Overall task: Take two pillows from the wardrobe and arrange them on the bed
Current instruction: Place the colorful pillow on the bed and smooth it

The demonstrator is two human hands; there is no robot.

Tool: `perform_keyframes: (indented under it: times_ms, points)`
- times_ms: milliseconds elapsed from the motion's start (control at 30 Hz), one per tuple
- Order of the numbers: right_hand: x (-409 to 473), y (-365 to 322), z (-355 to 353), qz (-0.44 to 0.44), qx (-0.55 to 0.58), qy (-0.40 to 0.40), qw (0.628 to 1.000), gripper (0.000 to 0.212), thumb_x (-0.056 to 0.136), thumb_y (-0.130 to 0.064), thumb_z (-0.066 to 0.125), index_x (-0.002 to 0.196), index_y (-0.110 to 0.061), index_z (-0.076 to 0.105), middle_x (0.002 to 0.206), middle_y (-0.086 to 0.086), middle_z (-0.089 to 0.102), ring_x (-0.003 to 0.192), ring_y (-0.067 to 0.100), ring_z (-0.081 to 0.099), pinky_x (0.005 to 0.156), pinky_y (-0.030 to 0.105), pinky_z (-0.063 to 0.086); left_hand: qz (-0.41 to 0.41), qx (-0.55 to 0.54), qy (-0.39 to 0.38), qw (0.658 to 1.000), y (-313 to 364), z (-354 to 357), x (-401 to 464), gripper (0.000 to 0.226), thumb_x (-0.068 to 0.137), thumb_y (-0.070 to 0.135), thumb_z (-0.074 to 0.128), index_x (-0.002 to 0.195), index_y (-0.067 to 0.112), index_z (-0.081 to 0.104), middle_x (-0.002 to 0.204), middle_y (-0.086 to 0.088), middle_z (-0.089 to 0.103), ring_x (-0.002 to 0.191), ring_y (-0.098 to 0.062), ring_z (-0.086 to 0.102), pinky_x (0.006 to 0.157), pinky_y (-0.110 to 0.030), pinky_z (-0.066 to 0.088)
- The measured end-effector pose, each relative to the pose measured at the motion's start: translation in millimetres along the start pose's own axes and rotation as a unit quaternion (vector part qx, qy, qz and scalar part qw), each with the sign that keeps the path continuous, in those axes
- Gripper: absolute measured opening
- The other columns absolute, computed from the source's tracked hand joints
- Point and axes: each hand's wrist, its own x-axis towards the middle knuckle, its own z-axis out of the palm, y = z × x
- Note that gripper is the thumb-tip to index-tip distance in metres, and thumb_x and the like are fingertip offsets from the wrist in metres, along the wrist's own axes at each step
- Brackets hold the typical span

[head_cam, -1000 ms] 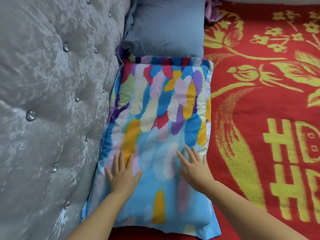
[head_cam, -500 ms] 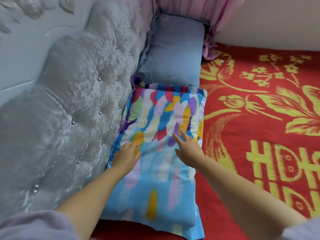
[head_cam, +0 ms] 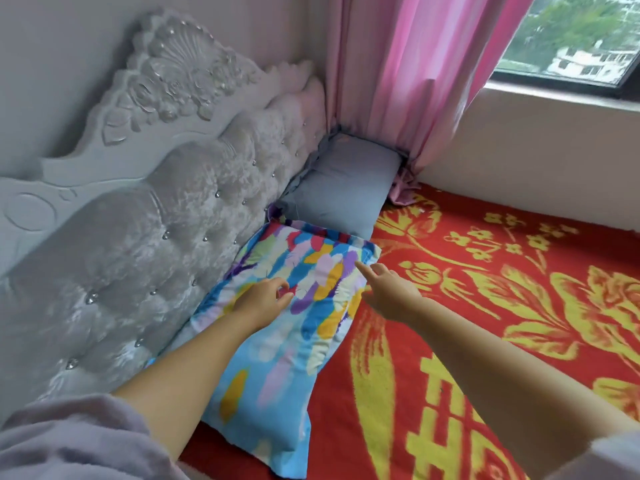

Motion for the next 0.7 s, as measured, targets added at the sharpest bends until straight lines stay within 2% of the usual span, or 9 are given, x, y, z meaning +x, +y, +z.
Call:
perform_keyframes:
  times_ms: [100,233,333,467,600,700]
  points:
    - [-27.3,22.4,-23.8,-0.018,-0.030,0.020,0.999,0.068,0.096,-0.037,0.045,0.151,-0.034,0.005,0.150,0.007,0.029,0.123,0.032,0.045,0.072,0.038,0.046,-0.002,-0.004,0.035,0.999,32.6,-4.7,-34.4,0.037,0.092,0.034,0.053,0.124,0.015,0.055,0.102,-0.009,0.064,0.092,-0.027,0.060,0.079,-0.034,0.047]
    - [-55.1,29.6,-45.9,-0.035,-0.036,0.037,0.998,0.067,0.095,-0.035,0.044,0.151,-0.034,0.005,0.152,0.006,0.027,0.128,0.030,0.043,0.078,0.040,0.051,-0.007,-0.009,0.062,0.998,55.0,-17.7,-69.6,0.043,0.091,0.037,0.054,0.129,0.018,0.051,0.099,-0.009,0.063,0.092,-0.028,0.060,0.086,-0.041,0.050]
    - [-75.6,27.9,-51.3,-0.053,-0.042,0.052,0.996,0.067,0.096,-0.037,0.044,0.151,-0.035,0.005,0.153,0.003,0.026,0.130,0.029,0.042,0.077,0.039,0.054,-0.021,-0.013,0.083,0.996,60.7,-21.0,-96.2,0.044,0.091,0.038,0.054,0.131,0.019,0.048,0.094,-0.004,0.061,0.091,-0.025,0.060,0.085,-0.039,0.050]
    - [-110.8,20.6,-40.5,-0.065,-0.047,0.046,0.996,0.067,0.096,-0.036,0.043,0.151,-0.034,0.005,0.152,0.004,0.026,0.134,0.032,0.038,0.071,0.038,0.053,-0.027,-0.015,0.093,0.995,61.0,-8.4,-147.2,0.045,0.091,0.039,0.053,0.133,0.021,0.047,0.104,-0.004,0.063,0.097,-0.023,0.060,0.084,-0.036,0.050]
    - [-158.1,1.9,-17.2,-0.098,-0.062,0.028,0.993,0.066,0.096,-0.037,0.043,0.150,-0.034,0.005,0.153,0.004,0.027,0.124,0.030,0.049,0.067,0.037,0.053,-0.064,-0.001,0.071,0.995,48.8,11.1,-218.2,0.047,0.092,0.039,0.051,0.136,0.022,0.042,0.107,-0.004,0.063,0.100,-0.023,0.059,0.086,-0.037,0.049]
    - [-188.4,-16.5,-2.1,-0.141,-0.065,0.009,0.988,0.066,0.097,-0.037,0.043,0.151,-0.033,0.005,0.152,0.005,0.028,0.116,0.030,0.055,0.062,0.036,0.054,-0.110,-0.006,0.085,0.990,39.9,15.9,-274.9,0.049,0.092,0.038,0.052,0.136,0.020,0.043,0.108,-0.008,0.064,0.102,-0.025,0.060,0.089,-0.035,0.047]
